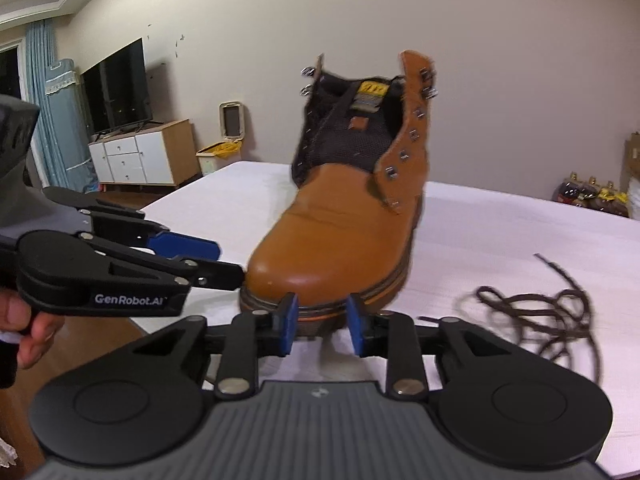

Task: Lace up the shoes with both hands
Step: 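Grasp the lace tip with the right tool and lift it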

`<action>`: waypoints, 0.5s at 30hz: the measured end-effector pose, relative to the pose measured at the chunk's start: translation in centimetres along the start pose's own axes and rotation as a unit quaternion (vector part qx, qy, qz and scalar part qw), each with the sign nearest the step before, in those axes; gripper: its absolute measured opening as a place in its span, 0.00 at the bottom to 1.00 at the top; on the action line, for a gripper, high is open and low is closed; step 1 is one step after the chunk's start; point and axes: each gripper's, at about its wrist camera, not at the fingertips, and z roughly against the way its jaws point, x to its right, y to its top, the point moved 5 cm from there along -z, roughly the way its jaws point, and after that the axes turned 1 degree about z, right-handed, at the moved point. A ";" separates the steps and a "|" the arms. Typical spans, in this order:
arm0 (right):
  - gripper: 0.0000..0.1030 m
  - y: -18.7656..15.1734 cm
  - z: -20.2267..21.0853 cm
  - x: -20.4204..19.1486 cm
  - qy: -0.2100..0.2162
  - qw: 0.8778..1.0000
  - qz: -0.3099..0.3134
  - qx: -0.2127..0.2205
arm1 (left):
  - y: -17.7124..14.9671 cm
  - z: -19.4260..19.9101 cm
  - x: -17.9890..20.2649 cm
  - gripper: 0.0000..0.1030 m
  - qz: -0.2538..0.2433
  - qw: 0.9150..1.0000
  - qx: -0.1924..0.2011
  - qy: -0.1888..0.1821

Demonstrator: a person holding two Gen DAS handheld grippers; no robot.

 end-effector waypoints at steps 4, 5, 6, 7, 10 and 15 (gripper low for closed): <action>0.29 -0.5 1.7 4.9 -0.068 0.997 -0.032 -0.005 | -0.3 0.6 -0.6 0.34 0.005 1.000 0.001 0.008; 0.29 -0.5 1.9 6.3 -0.084 0.995 -0.045 -0.008 | -0.4 0.8 -0.7 0.34 0.005 1.000 0.002 0.010; 0.29 -0.4 2.2 7.6 -0.100 0.993 -0.055 -0.009 | -0.3 1.0 -0.7 0.34 0.003 1.000 0.004 0.012; 0.31 -0.4 2.3 8.9 -0.116 0.991 -0.062 -0.011 | -0.2 1.2 -0.7 0.34 0.002 1.000 0.006 0.013; 0.30 -0.2 2.1 11.2 -0.125 0.989 -0.077 -0.016 | 0.5 1.7 -0.7 0.34 -0.002 1.000 0.013 0.012; 0.29 0.0 -0.2 13.0 -0.132 0.988 -0.068 -0.028 | 2.7 1.4 -1.0 0.34 -0.007 1.000 0.027 0.007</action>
